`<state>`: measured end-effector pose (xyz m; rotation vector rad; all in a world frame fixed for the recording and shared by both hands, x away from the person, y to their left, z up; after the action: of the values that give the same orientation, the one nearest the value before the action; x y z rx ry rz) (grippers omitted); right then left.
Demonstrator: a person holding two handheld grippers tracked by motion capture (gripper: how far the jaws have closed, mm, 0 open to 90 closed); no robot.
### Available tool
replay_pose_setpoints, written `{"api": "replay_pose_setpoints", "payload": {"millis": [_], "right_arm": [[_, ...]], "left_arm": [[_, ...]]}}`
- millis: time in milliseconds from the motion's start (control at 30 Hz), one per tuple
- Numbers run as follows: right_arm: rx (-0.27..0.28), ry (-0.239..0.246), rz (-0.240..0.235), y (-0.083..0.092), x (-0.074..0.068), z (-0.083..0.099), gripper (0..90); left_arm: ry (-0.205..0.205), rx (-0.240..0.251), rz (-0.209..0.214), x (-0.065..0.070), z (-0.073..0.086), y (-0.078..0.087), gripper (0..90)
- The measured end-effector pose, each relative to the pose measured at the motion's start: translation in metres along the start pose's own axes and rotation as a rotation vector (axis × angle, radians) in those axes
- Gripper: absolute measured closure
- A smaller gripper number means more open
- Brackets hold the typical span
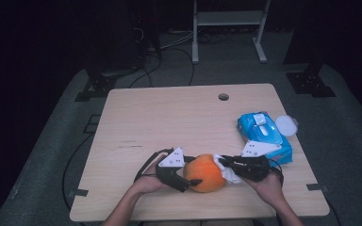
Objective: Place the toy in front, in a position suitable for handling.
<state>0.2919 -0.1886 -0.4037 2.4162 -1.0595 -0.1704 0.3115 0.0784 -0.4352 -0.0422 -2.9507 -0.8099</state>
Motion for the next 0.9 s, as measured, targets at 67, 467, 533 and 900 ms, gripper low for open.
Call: {"api": "replay_pose_setpoints", "payload": {"millis": [67,467,533,900], "right_arm": [[-0.007,0.024,0.012,-0.001,-0.001,0.0,83.3],[-0.011,-0.021,-0.021,-0.006,0.0,0.0,83.2],[-0.011,-0.038,-0.032,-0.008,0.003,0.001,83.2],[-0.016,-0.029,-0.001,-0.003,0.007,0.002,83.4]], "left_arm": [[0.016,0.021,0.002,-0.001,0.003,0.001,23.4],[-0.035,0.001,-0.026,0.008,-0.003,-0.012,19.7],[-0.027,0.006,-0.028,0.008,-0.003,-0.012,19.9],[0.011,0.019,-0.055,0.004,-0.006,-0.01,23.4]]}}
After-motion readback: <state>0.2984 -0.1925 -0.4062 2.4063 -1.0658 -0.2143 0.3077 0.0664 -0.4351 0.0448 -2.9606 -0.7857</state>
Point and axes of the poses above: each handheld gripper's, and its own axes: y roughly backward along the jaws, z roughly out of its underside, x roughly to its right, the point moved 1 cm from there along -y, roughly forward along the jaws, and after that the axes turned 14 degrees about z, right-handed, at the moved point
